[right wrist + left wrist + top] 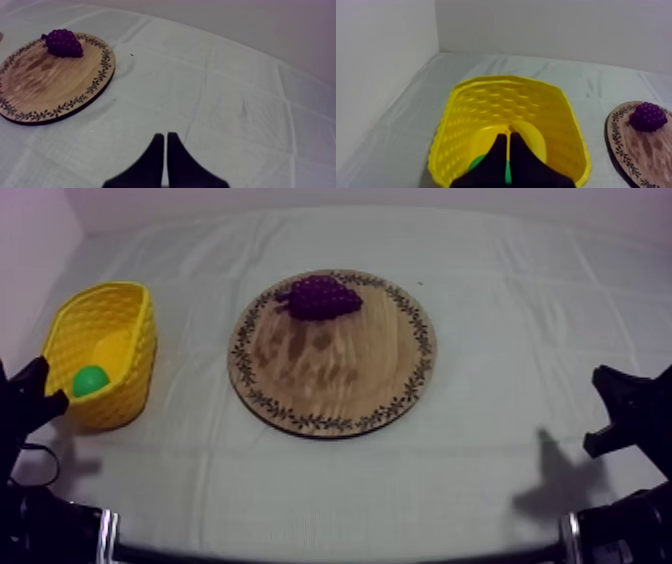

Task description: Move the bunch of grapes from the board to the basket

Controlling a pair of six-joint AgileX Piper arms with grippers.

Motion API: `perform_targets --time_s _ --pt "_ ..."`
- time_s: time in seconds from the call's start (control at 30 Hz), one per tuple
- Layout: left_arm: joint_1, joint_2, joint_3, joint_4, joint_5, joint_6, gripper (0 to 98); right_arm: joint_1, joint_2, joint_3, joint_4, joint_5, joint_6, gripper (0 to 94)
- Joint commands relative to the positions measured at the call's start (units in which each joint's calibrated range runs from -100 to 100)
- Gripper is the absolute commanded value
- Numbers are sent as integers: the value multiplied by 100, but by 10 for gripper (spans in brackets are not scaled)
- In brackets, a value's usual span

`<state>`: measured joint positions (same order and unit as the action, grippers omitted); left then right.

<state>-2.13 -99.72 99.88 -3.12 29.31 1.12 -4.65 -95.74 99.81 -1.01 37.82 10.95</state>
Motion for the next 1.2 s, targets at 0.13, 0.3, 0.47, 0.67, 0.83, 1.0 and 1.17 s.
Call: perform_targets --time_s 0.13,0.3,0.47,0.67,0.83,1.0,1.17 --pt "29 -2 1 55 319 354 0 -2 -1 -3 1 0 -4 4" --pt "10 -2 1 55 319 323 0 -2 -1 -3 1 0 -4 4" --pt "7 -2 -11 51 319 297 0 -2 -1 -3 1 0 -4 4" --pt "77 96 -230 -186 405 493 0 -2 -1 -3 1 0 -4 4" --pt "214 571 -890 -282 613 630 0 -2 -1 -3 1 0 -2 4" --pt "391 1271 -1772 -292 811 664 0 -2 -1 -3 1 0 -3 4" --pt "561 2012 -2627 -272 1084 554 0 -2 -1 -3 1 0 -4 4"
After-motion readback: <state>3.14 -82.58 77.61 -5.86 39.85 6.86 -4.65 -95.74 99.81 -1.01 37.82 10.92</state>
